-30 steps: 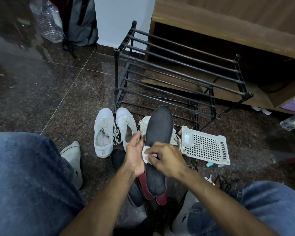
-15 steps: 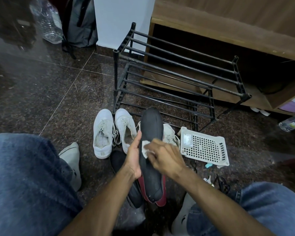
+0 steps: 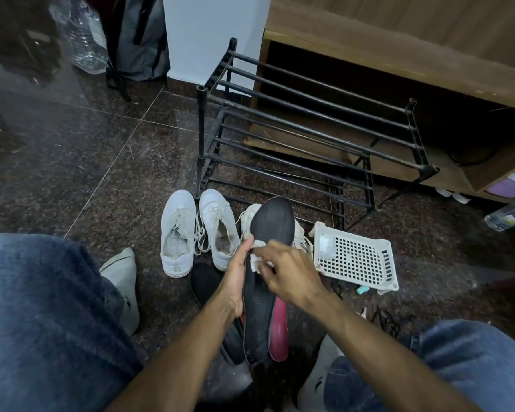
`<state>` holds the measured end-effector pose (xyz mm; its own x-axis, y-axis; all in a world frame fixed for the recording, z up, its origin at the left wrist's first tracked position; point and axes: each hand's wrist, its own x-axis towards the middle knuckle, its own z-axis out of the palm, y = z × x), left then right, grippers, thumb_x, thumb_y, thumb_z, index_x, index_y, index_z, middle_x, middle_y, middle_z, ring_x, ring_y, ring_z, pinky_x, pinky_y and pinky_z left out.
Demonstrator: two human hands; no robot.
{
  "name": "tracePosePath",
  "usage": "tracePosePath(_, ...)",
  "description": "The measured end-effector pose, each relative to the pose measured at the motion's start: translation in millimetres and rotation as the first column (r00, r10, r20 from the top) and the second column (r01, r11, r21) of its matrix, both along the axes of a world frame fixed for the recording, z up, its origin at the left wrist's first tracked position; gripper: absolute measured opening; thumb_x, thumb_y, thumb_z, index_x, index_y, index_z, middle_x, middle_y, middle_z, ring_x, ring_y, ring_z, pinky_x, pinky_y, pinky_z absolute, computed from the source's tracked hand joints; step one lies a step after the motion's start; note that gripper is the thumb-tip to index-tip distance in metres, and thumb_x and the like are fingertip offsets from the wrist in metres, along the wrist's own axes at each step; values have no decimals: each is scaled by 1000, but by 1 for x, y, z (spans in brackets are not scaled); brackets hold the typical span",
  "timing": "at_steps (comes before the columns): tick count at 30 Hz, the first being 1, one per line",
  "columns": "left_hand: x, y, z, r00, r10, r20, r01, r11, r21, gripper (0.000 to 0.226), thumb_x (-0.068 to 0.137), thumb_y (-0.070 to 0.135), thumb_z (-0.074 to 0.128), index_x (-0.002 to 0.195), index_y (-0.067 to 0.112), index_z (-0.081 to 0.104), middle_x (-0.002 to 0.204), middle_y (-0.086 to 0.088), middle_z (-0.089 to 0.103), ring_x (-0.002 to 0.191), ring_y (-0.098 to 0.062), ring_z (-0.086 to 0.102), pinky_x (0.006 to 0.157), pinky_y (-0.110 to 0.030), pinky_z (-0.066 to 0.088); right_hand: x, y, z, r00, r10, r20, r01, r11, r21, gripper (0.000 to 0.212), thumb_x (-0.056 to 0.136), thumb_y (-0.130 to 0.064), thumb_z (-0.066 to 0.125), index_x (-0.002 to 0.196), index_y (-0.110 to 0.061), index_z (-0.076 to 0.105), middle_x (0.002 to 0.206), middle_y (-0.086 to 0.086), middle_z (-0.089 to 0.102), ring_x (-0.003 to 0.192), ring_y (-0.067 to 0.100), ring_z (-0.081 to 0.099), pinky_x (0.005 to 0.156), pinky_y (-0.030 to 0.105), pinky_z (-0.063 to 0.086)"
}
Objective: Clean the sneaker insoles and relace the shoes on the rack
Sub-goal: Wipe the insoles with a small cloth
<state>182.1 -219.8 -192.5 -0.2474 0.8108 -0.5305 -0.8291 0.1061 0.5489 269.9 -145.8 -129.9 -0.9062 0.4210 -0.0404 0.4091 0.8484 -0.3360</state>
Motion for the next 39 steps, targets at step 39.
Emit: tracePosePath(39, -7, -3, 11, 992, 20, 127, -25, 999, 40, 52, 77, 45, 55, 96, 2, 76, 93, -24, 70, 74, -31, 67, 70, -35, 50, -32, 51, 30, 957, -271, -104, 288, 933, 217, 17, 93, -25, 53, 98, -19, 68, 103, 0, 57, 83, 35, 62, 68, 38, 47)
